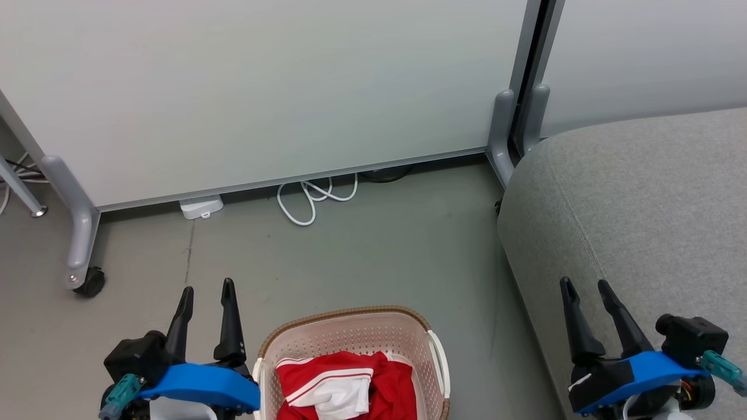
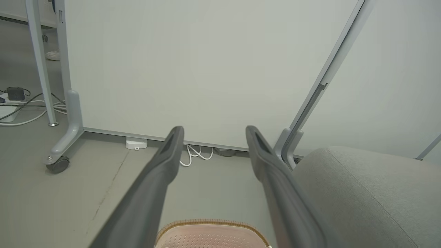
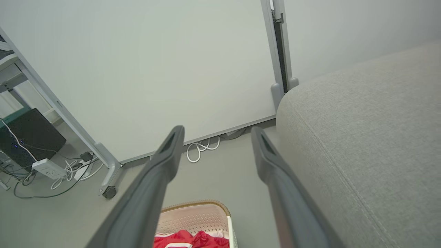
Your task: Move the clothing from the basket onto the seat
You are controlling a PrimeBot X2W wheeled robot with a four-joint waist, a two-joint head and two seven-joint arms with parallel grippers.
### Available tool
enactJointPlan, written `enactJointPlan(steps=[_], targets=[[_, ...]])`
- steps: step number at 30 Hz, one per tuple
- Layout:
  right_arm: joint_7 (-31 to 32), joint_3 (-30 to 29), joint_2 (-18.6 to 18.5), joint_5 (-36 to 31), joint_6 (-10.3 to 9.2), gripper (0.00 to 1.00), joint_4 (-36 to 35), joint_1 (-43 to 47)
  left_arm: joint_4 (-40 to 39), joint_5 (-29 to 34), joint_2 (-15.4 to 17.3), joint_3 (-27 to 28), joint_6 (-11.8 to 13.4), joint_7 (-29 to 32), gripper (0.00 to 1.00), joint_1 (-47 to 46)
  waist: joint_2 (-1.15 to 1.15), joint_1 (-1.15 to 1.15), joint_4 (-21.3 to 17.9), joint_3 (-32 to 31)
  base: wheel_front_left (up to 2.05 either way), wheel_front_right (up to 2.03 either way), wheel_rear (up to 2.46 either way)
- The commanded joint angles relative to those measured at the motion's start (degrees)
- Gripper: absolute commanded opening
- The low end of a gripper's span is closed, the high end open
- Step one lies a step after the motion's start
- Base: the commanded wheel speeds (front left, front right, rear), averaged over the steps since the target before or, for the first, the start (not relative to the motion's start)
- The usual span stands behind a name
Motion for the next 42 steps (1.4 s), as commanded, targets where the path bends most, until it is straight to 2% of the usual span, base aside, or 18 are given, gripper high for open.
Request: enactJointPlan(steps=[1, 22, 42], targets=[[-0.4, -0.2, -0.3, -1.7, 0.09, 1.0, -0.7, 0.4, -0.2, 1.6, 0.3, -0.1, 0.1, -0.6, 1.0, -0.9, 0.0, 0.0, -0.1, 0.0, 0.0, 0.0, 0.0], [-1.5, 0.4, -0.4, -12.4, 0.11, 1.0, -1.0, 0.9, 0.9, 11.4, 0.4, -0.7, 1.1, -3.2, 1.0, 0.3, 0.0, 0.0, 0.0, -0.2, 0.0, 0.0, 0.0], [-3.2, 0.7, -0.4, -19.1, 0.09, 1.0, -1.0, 0.7, 2.8, 15.5, 0.2, -1.2, 0.9, -5.0, 1.0, -0.4, 0.0, 0.0, 0.4, -0.6, 0.0, 0.0, 0.0]])
